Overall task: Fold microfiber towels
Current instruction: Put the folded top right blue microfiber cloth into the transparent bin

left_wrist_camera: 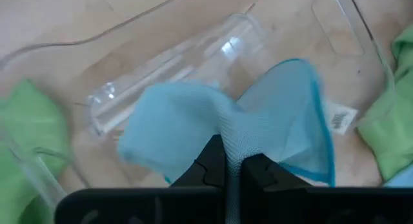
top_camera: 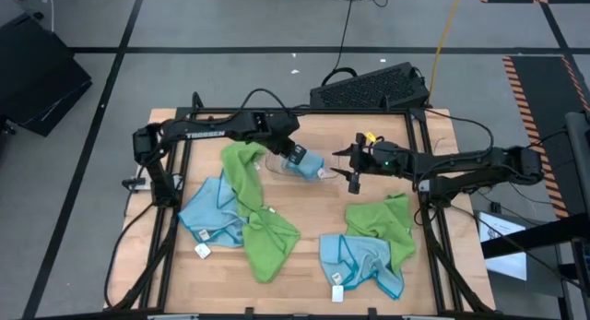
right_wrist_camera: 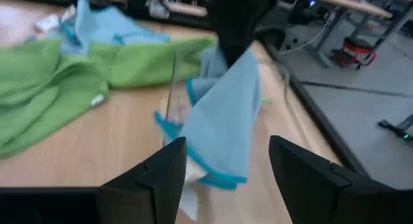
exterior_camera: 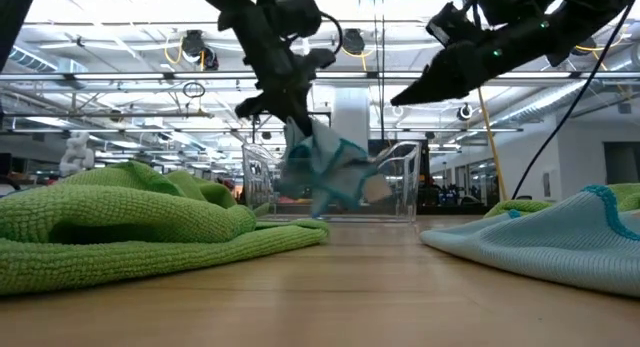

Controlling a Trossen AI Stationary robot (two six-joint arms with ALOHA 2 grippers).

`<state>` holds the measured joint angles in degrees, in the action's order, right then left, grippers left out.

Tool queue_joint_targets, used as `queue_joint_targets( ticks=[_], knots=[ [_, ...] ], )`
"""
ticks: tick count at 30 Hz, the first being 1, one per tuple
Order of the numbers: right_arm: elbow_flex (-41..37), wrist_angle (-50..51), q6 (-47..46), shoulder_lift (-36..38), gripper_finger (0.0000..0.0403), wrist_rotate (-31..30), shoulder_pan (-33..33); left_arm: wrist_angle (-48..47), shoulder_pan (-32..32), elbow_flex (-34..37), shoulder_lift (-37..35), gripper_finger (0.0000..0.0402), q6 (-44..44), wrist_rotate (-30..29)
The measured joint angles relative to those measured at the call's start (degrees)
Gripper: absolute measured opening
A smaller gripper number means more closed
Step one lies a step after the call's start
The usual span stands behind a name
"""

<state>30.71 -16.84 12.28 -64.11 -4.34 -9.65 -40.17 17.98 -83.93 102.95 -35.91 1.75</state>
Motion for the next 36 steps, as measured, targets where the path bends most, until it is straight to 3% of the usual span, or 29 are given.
queue_joint_targets(
  ticks=[10, 13, 21, 27, 36],
  knots=[
    [-1.30, -0.54, -0.99, -0.03, 0.0212, -0.09, 2.41, -0.47, 1.96, -0.01, 4.17, 0.0010, 0.03, 11.62],
    [-1.33, -1.66, -0.83, -0.03, 0.0212, -0.07, 2.45, 0.87, 2.29, -0.03, 4.73, 0.0017, 0.94, 12.34],
    [-1.30, -2.53, -0.85, -0.03, 0.0212, -0.09, 2.43, -0.22, 5.36, 0.04, 7.39, 0.0010, 1.33, 8.53],
    [-1.30, -2.17, -0.86, -0.03, 0.0212, -0.09, 2.43, -0.08, 5.48, 0.04, 7.41, 0.0050, 5.56, 1.65],
    [-1.30, -2.18, -1.11, -0.08, 0.0212, -0.10, 2.43, 0.07, 5.46, 0.04, 7.40, 0.0094, 10.58, 0.21]
  ],
)
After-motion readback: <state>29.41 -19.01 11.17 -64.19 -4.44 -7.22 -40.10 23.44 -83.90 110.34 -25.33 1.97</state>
